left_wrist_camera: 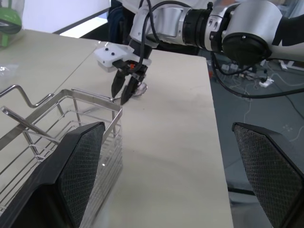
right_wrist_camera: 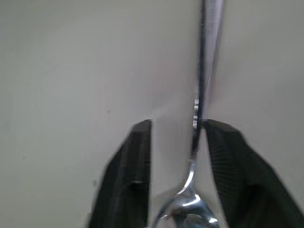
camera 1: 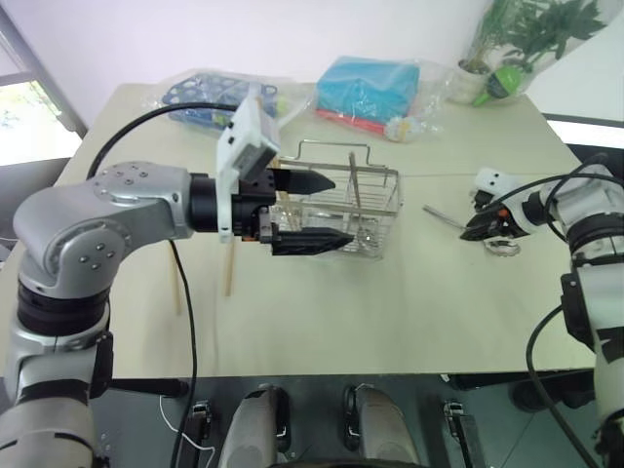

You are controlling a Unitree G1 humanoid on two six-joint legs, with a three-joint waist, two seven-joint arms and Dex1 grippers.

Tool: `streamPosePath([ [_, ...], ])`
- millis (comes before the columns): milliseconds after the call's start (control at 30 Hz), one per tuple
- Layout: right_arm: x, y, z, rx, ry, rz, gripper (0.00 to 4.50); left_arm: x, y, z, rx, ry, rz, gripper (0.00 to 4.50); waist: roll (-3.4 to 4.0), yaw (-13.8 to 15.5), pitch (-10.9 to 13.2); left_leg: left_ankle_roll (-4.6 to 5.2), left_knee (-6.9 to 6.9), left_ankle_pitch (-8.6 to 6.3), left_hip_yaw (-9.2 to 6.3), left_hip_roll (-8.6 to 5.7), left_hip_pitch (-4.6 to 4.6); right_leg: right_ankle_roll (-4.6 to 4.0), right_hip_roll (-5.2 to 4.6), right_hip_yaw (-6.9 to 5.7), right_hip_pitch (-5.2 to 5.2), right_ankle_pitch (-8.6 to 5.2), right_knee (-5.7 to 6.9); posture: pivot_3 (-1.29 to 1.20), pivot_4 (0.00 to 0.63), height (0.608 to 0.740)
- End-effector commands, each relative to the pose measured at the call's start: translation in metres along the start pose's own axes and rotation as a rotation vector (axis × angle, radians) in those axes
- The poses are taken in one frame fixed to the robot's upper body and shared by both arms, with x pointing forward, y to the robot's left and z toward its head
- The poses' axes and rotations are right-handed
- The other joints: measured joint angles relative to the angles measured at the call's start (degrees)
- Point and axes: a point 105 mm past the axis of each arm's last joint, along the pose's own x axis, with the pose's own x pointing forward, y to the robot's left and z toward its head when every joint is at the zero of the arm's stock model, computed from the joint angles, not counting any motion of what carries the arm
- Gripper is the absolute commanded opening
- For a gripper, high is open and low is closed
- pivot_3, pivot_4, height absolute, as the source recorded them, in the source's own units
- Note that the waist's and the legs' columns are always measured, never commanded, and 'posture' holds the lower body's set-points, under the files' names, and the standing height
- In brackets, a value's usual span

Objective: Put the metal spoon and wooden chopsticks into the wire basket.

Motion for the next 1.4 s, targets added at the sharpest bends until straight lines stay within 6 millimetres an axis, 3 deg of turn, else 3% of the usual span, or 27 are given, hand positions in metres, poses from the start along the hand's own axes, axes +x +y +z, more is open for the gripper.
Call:
streamPosePath([
  [33,-0.019,-0.007,0.018,-0.036,-0.069,-0.024,3.27,-0.003,-0.002,0.01,0.043,-0.021,0.004,4.5,0.0,0.0,0.0,0.0,0.0,0.0,0.0,0.0,0.0,0.0,0.0,0.0,0.0,0.0,0.0,0.0,0.15,0.715],
  [567,0.004,-0.015,0.006,0.11,-0.026,-0.151,3.27,-0.005,-0.004,0.015,0.058,-0.012,0.011,4.5,0.0,0.0,0.0,-0.01,0.0,0.01,0.0,0.0,0.0,0.0,0.0,0.0,0.0,0.0,0.01,0.0,0.15,0.715],
  [667,0.007,-0.013,0.005,0.11,-0.019,-0.141,2.58,-0.005,-0.004,0.014,0.056,-0.008,0.016,4.5,0.0,0.0,0.0,-0.02,0.0,0.01,-0.01,0.0,0.0,0.0,0.0,0.0,0.0,0.0,0.01,0.0,0.15,0.715],
  [833,0.007,-0.013,0.005,0.106,-0.018,-0.144,0.15,-0.006,-0.004,0.013,0.055,-0.005,0.02,4.5,0.0,0.0,0.0,-0.02,0.0,0.01,0.0,0.0,0.0,0.0,0.01,0.0,0.01,0.0,0.01,0.0,0.15,0.715],
  [1100,0.004,-0.018,0.003,0.07,-0.026,-0.183,0.07,-0.005,-0.004,0.013,0.055,-0.011,0.019,4.5,0.0,0.0,0.0,-0.02,0.01,0.01,-0.01,0.0,0.01,0.0,0.01,0.0,0.02,0.0,0.01,0.0,0.15,0.715],
  [1267,-0.015,-0.023,0.014,0.06,-0.138,-0.185,0.07,-0.008,-0.003,0.014,0.062,-0.024,0.035,4.5,0.0,0.0,0.0,-0.02,0.01,0.01,-0.01,0.0,0.01,0.0,0.01,0.0,0.02,0.0,0.01,0.0,0.15,0.715],
  [1400,-0.05,-0.034,0.067,0.113,-0.519,-0.234,0.07,-0.014,0.0,0.019,0.066,-0.057,0.076,4.5,0.0,-0.1,0.0,-0.02,0.01,0.01,-0.02,0.01,0.01,0.0,0.01,0.0,0.02,0.0,0.01,0.0,0.15,0.715],
])
